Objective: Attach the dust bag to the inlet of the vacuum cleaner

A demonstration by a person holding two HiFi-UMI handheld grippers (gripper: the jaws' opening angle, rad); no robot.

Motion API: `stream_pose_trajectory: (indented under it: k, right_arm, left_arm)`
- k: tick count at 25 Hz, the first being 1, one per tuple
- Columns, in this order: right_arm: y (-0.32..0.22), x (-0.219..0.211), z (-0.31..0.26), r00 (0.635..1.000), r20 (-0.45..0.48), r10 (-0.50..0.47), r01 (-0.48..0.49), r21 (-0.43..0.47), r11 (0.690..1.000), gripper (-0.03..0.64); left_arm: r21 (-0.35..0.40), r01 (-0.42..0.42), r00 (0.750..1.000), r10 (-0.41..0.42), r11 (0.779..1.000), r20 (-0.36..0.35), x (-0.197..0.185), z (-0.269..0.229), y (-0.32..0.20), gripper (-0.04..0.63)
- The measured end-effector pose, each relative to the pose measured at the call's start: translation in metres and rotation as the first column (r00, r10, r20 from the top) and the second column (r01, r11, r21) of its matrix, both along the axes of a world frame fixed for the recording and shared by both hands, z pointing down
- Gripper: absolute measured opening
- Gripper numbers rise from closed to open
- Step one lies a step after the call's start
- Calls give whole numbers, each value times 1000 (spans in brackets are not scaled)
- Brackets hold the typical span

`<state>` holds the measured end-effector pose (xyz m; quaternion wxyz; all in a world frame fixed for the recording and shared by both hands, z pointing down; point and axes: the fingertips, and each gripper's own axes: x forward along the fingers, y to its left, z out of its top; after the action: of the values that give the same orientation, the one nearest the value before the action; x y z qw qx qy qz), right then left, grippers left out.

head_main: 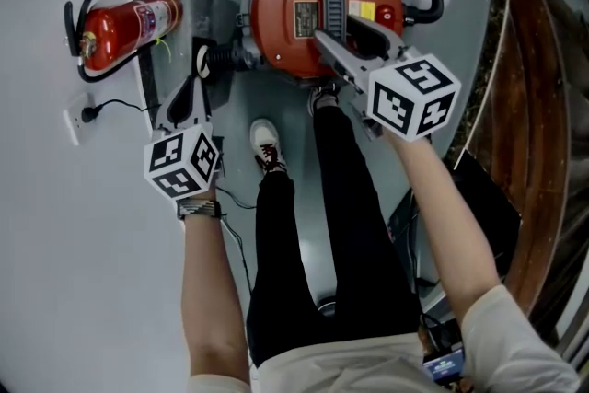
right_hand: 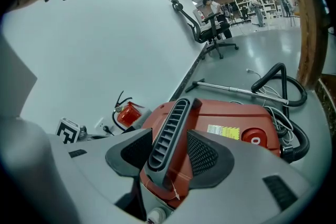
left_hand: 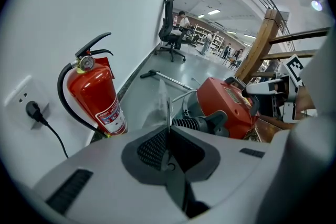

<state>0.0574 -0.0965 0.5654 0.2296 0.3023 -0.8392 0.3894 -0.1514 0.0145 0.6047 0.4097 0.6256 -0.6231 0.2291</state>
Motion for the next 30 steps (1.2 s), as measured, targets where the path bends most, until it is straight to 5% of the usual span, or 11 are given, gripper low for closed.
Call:
stream_pose_trajectory:
  k: [13,21,30]
  right_arm:
    - [0,0,1,1000,-7,18,-18,-1,1000,207]
    - [1,-2,0,1000,-5,21,-21,1,1000,207]
    - [8,-15,7,990,-74,-116,122,76,990,207]
  left_arm:
    - [-8,-2,1000,1,1000,-20,10,9,1,17]
    - [6,33,994,-32,999,-104,19,8,2,17]
    - [4,81,975,-79,997,-206,23,7,3,17]
